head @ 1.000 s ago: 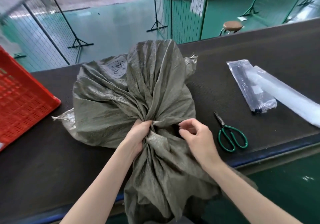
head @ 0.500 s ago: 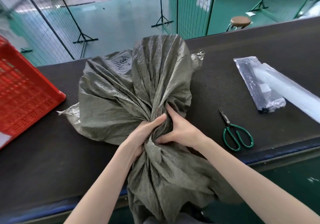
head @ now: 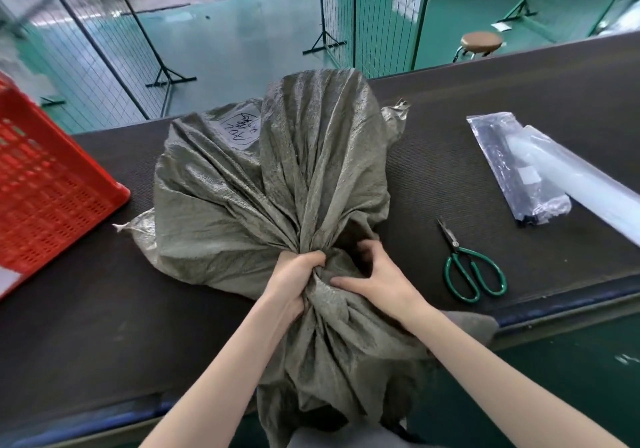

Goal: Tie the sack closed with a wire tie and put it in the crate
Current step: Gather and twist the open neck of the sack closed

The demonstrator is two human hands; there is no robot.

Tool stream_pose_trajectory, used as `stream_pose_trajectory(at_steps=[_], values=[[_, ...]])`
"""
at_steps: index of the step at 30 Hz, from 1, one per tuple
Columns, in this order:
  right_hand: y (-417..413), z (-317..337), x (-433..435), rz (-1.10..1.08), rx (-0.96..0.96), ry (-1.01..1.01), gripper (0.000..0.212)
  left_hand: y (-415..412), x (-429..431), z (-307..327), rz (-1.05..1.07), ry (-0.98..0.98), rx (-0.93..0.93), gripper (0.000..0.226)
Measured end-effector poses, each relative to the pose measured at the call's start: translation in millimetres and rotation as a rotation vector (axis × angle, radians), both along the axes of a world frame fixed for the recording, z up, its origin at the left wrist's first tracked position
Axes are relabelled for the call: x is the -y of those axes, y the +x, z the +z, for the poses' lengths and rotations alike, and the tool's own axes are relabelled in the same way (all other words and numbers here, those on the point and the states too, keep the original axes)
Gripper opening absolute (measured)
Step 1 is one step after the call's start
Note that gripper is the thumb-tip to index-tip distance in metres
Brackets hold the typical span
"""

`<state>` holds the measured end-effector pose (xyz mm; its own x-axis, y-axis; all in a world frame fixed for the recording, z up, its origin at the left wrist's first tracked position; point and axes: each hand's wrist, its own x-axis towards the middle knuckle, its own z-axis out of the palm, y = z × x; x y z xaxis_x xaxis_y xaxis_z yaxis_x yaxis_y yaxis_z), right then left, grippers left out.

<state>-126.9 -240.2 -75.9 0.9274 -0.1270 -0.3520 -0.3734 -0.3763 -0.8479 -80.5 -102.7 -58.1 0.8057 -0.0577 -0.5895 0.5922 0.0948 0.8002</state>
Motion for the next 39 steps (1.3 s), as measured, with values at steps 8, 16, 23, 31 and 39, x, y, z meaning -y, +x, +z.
stream_pose_trajectory(at_steps=[8,16,23,31,39], values=[[-7,15,0,0.031,-0.193,0.341,0.026,-15,4,-4,0.11,-0.089,-0.029,0.027],[-10,14,-3,0.001,-0.275,0.462,0.03,-18,1,-4,0.123,-0.152,-0.051,0.033],[-8,14,-10,0.065,-0.069,0.257,0.034,-18,-1,-9,0.111,-0.167,-0.047,0.032],[-13,21,-21,0.356,0.37,0.045,0.025,-17,-12,-12,-0.009,0.049,0.097,0.039],[-16,30,-25,0.352,0.454,-0.057,0.035,-8,-36,7,-0.734,0.704,0.181,0.063]])
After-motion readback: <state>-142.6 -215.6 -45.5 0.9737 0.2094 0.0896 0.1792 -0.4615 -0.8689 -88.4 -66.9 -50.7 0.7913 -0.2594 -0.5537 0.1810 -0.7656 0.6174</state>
